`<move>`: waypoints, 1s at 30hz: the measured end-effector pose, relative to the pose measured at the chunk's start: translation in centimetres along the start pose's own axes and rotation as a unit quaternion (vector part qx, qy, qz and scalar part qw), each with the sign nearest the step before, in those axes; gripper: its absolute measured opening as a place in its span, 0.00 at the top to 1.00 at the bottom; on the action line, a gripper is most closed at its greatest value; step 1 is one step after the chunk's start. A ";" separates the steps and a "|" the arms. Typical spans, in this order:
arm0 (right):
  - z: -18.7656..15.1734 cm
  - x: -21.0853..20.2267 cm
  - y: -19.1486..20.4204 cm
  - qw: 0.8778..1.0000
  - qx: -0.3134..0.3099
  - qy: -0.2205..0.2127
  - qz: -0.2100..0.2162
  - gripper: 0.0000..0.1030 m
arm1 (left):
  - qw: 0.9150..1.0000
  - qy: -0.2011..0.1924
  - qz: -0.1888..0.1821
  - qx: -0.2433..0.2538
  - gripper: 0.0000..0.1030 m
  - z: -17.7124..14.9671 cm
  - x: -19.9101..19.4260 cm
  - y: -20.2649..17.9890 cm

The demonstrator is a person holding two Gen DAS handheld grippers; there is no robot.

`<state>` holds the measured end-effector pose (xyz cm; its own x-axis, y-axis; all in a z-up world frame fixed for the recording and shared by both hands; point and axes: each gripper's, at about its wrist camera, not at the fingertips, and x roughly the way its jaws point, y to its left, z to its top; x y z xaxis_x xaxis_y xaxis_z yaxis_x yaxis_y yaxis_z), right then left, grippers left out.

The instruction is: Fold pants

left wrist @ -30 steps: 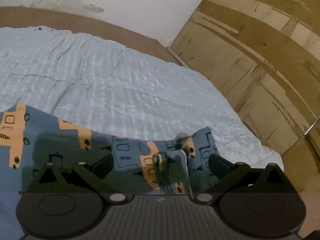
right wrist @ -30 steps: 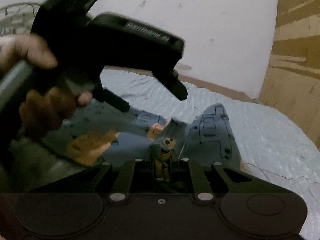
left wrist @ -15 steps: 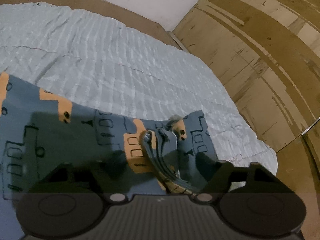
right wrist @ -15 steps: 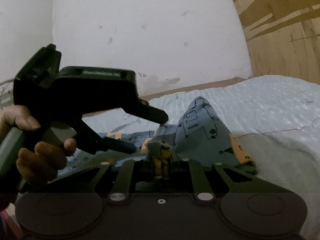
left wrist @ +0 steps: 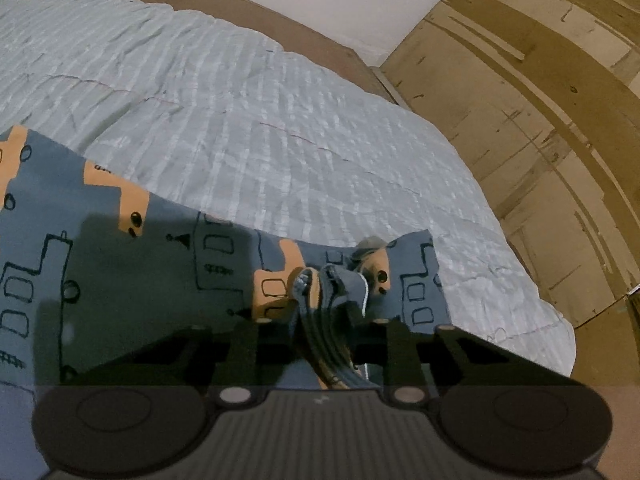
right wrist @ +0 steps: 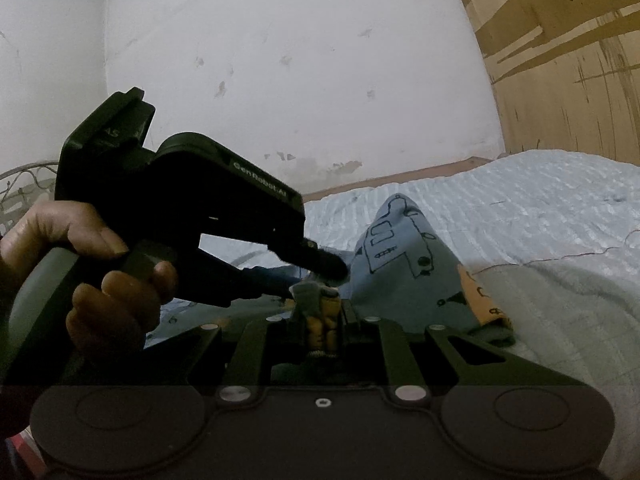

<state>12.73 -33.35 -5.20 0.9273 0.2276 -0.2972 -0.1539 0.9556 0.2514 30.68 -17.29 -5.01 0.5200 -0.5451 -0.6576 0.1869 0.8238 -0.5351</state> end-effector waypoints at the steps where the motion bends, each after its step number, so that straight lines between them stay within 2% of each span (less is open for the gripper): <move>1: -0.1 0.0 0.0 1.000 -0.002 0.001 -0.001 0.85 | 1.000 -0.001 0.000 0.000 0.83 0.0 0.0 0.0; 5: 0.0 0.2 0.3 1.000 -0.011 0.002 -0.005 0.85 | 1.000 -0.009 0.000 0.007 0.89 -0.2 -0.2 -0.3; 20: -0.2 0.3 0.8 0.999 -0.042 -0.005 -0.016 0.82 | 0.996 -0.046 0.037 0.064 0.90 -0.8 -1.6 -2.3; 23: -0.3 -0.1 1.4 0.998 -0.059 -0.011 -0.016 0.83 | 0.992 -0.062 0.054 0.093 0.90 -0.8 -2.5 -3.1; 30: 0.7 -1.4 3.6 0.995 -0.096 -0.035 -0.010 0.84 | 0.989 -0.070 0.055 0.114 0.90 0.5 -5.9 -3.2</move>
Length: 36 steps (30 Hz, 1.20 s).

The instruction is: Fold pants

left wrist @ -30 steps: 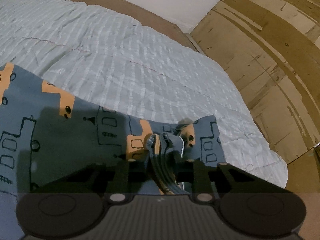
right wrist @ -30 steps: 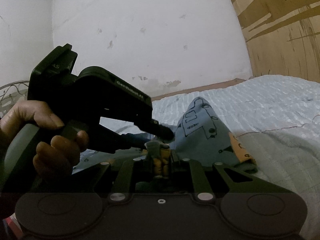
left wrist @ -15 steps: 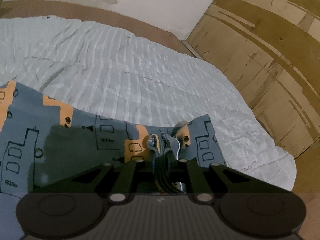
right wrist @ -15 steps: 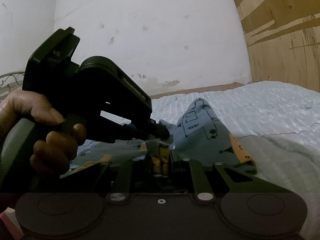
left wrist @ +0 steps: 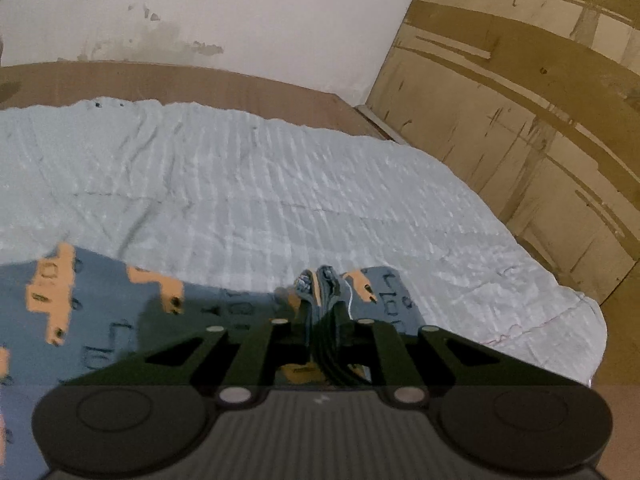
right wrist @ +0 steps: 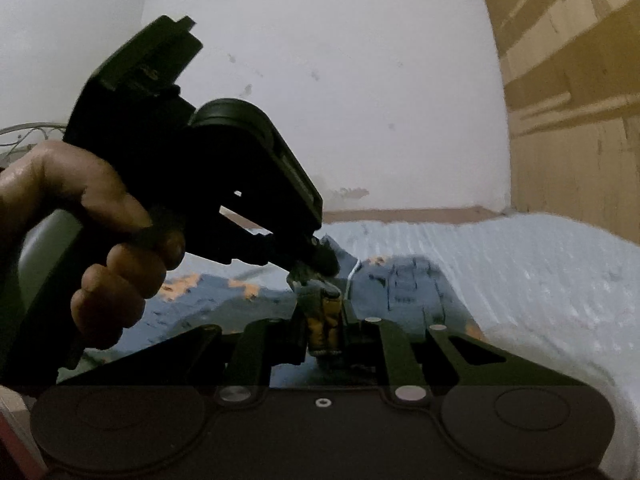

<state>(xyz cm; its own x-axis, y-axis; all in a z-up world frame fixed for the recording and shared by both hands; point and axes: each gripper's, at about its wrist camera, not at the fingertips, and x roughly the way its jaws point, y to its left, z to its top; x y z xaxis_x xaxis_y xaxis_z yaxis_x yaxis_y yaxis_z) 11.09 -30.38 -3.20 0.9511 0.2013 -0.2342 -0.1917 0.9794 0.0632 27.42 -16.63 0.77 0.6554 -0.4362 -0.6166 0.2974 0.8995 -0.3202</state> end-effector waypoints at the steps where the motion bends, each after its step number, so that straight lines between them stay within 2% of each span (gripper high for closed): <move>1: 0.4 -0.1 0.5 1.000 -0.006 -0.002 0.004 0.84 | 1.000 0.001 0.001 0.000 0.90 0.3 -0.5 0.4; 14: 2.7 1.9 8.3 0.995 -0.032 0.021 0.089 0.84 | 0.999 0.009 0.053 -0.002 0.90 1.3 -6.1 7.6; 20: 1.4 3.0 10.5 0.992 -0.044 0.047 0.112 0.84 | 0.996 0.026 0.088 -0.001 0.90 0.4 -6.1 9.8; 25: 0.9 4.6 10.9 0.990 -0.049 0.067 0.118 0.84 | 0.991 0.050 0.121 0.013 0.89 -0.2 -4.8 10.4; 30: 0.3 6.1 11.0 0.988 -0.049 0.080 0.122 0.84 | 0.988 0.066 0.137 0.021 0.86 -0.5 -4.2 10.4; 33: 0.3 6.2 11.0 0.988 -0.048 0.079 0.123 0.83 | 0.987 0.062 0.146 0.017 0.72 -0.4 -4.5 10.4; 35: 0.0 6.4 11.3 0.988 -0.047 0.077 0.123 0.80 | 0.988 0.052 0.147 0.010 0.41 -0.2 -5.0 10.6; 36: -0.3 5.7 11.8 0.988 -0.047 0.076 0.125 0.74 | 0.988 0.045 0.148 0.007 0.36 -0.1 -5.5 10.6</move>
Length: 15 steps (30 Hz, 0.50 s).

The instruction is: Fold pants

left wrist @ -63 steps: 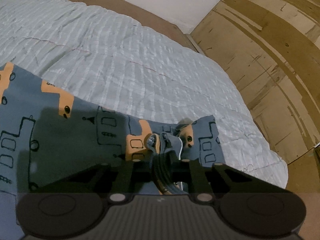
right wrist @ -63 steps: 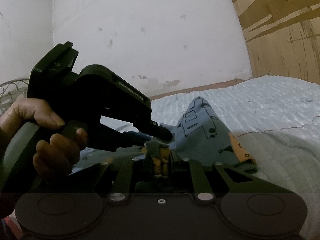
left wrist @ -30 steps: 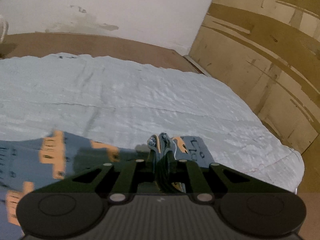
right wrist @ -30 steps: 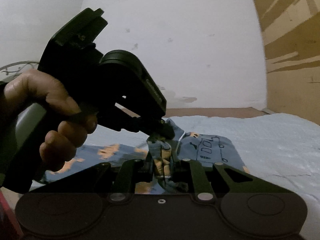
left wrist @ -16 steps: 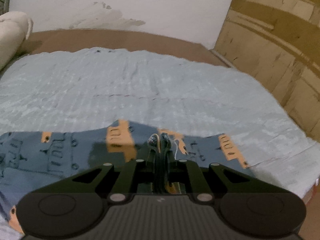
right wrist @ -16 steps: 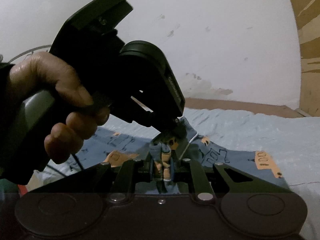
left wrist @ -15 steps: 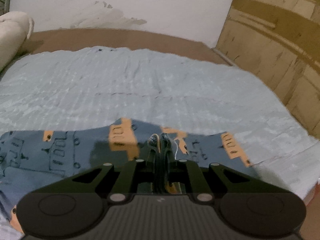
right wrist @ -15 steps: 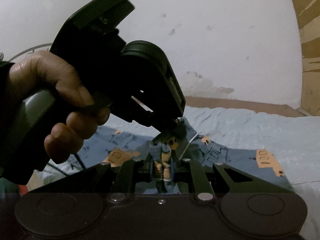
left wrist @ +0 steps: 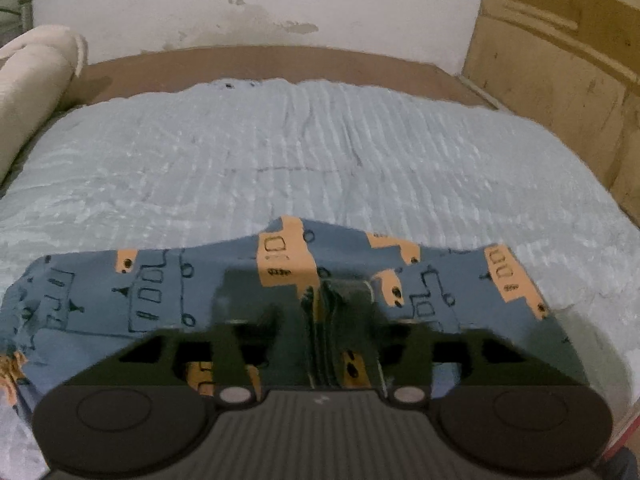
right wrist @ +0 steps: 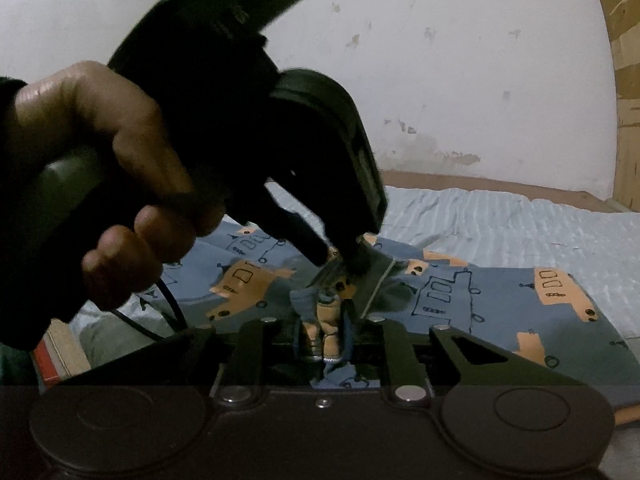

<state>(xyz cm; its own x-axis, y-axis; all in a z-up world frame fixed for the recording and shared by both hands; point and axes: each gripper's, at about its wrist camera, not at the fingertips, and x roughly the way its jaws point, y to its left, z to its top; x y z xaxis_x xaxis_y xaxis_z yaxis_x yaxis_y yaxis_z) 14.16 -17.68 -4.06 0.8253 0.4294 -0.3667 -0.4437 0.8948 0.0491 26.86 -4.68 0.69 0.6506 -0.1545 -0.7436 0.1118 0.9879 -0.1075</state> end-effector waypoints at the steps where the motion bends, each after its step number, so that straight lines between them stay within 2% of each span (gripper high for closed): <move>1: -0.3 -0.2 0.4 1.000 0.000 0.000 -0.001 0.69 | 1.000 -0.005 0.002 -0.002 0.33 0.1 -0.5 0.1; 3: -0.3 -0.1 0.4 1.000 -0.001 0.001 0.002 0.53 | 1.000 -0.013 0.007 -0.004 0.30 0.4 -1.3 0.3; 4: -0.3 -0.1 0.3 1.000 0.000 0.000 0.004 0.49 | 1.000 -0.017 0.011 -0.008 0.24 0.5 -2.0 0.4; 5: -0.3 -0.4 0.3 1.000 0.001 -0.003 0.006 0.41 | 1.000 -0.024 0.015 -0.012 0.17 0.6 -2.8 0.6; 6: -0.3 -0.7 0.3 1.000 0.001 -0.008 0.008 0.30 | 0.999 -0.032 0.020 -0.016 0.15 0.8 -3.6 0.8; 9: -0.3 -2.0 0.2 1.000 0.004 -0.028 0.008 0.11 | 0.998 -0.046 0.037 -0.014 0.07 1.2 -6.1 1.2; 12: -0.4 -3.1 -0.2 0.999 0.010 -0.045 -0.006 0.01 | 0.997 -0.049 0.065 0.002 0.00 1.3 -8.3 1.4; 15: -0.7 -4.1 -0.7 0.998 0.013 -0.055 -0.038 0.01 | 0.994 -0.054 0.091 0.022 0.01 0.5 -9.4 1.1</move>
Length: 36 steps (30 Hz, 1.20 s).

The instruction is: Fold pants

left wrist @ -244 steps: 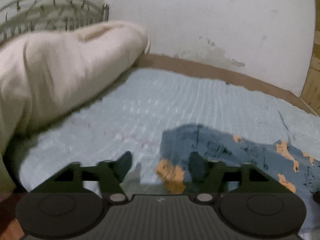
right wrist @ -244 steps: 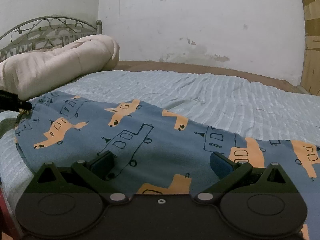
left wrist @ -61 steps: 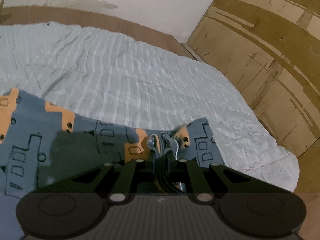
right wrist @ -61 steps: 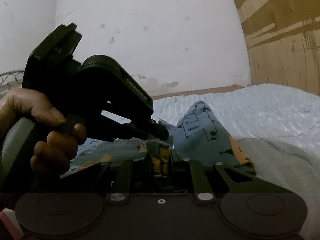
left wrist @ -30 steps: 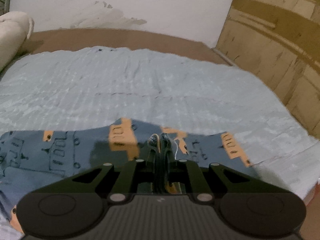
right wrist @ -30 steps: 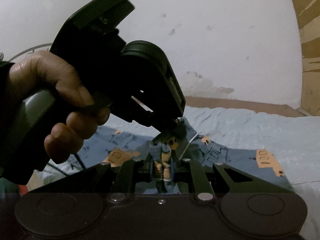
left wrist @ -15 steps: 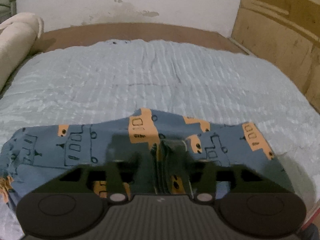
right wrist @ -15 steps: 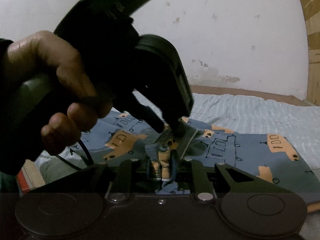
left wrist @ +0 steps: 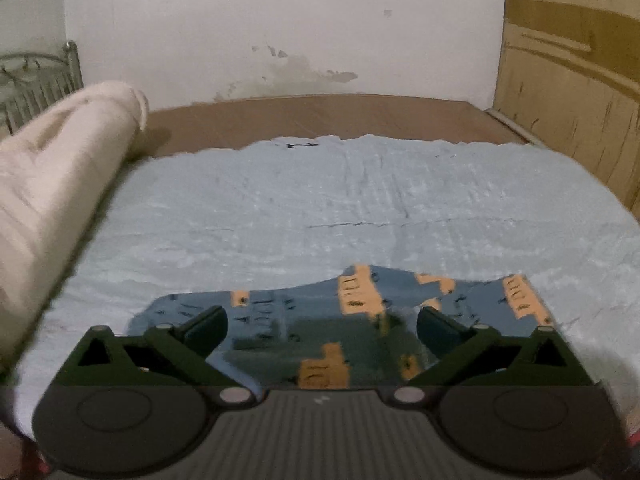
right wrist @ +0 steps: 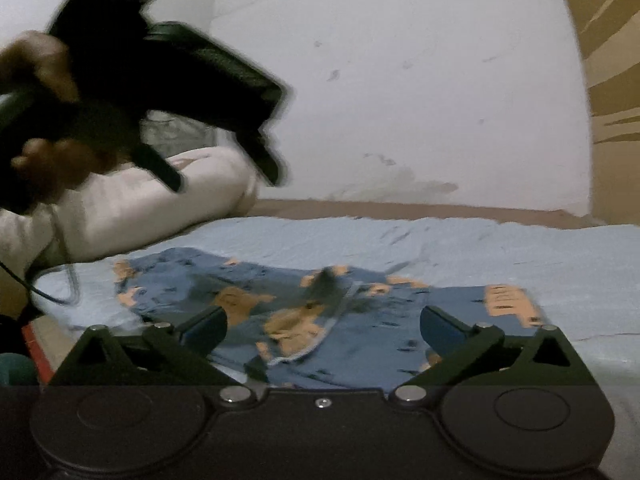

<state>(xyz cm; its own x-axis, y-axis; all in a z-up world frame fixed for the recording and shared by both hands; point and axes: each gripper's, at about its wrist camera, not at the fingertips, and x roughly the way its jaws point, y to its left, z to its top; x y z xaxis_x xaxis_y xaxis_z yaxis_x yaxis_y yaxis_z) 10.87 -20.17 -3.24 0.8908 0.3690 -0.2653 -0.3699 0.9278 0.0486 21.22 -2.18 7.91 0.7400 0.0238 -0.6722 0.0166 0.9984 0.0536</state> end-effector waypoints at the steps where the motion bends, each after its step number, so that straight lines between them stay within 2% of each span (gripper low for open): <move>1: -0.1 -0.2 -0.3 1.000 0.000 -0.001 -0.013 0.01 | 1.000 -0.001 0.006 0.000 0.01 -0.5 0.0 -0.2; 5: -0.3 -0.4 -1.7 0.997 -0.001 0.006 -0.072 0.01 | 0.999 -0.007 0.008 -0.035 0.01 -2.9 1.7 -1.2; 9: -0.4 -0.5 -3.8 0.991 -0.005 0.009 -0.134 0.01 | 0.997 -0.019 -0.005 -0.070 0.01 -4.6 4.4 -2.4; 12: 0.1 -0.1 -6.2 0.985 -0.018 0.011 -0.171 0.01 | 0.997 -0.034 0.027 -0.056 0.01 -5.0 6.6 -3.8; 15: 0.7 2.0 -8.7 0.982 -0.054 0.050 -0.175 0.01 | 0.997 -0.028 0.061 -0.026 0.01 -5.1 8.7 -4.7; 17: 1.1 3.6 -9.8 0.980 -0.084 0.074 -0.167 0.01 | 0.997 -0.017 0.069 -0.015 0.01 -5.3 9.8 -4.8; 22: 2.0 7.9 -11.9 0.978 -0.096 0.133 -0.127 0.01 | 0.998 -0.020 0.055 -0.027 0.00 -6.9 10.8 -3.7; 25: 2.3 10.0 -12.6 0.970 -0.107 0.149 -0.159 0.01 | 0.998 -0.022 0.039 -0.044 0.00 -7.6 10.8 -2.9; 29: 1.6 9.7 -14.8 0.964 -0.045 0.148 -0.215 0.01 | 0.999 -0.027 0.025 -0.040 0.00 -7.9 10.4 -2.4; 32: 1.0 8.5 -15.2 0.962 -0.029 0.136 -0.233 0.01 | 0.998 -0.026 0.010 -0.055 0.01 -7.6 9.6 -1.7; 34: 1.2 8.0 -15.0 0.965 -0.036 0.122 -0.231 0.01 | 0.996 -0.028 0.001 -0.080 0.01 -7.0 9.0 -1.2; 36: 1.8 8.1 -14.6 0.970 -0.052 0.116 -0.208 0.01 | 0.994 -0.039 -0.016 -0.099 0.01 -6.0 9.0 -1.1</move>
<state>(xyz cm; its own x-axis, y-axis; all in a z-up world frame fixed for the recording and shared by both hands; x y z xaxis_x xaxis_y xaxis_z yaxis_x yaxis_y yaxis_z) 24.00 -30.66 -4.34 0.8893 -0.0691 -0.4520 -0.0274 0.9787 -0.2035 23.86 -2.75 -2.62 0.7917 -0.0045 -0.6109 -0.0865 0.9891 -0.1194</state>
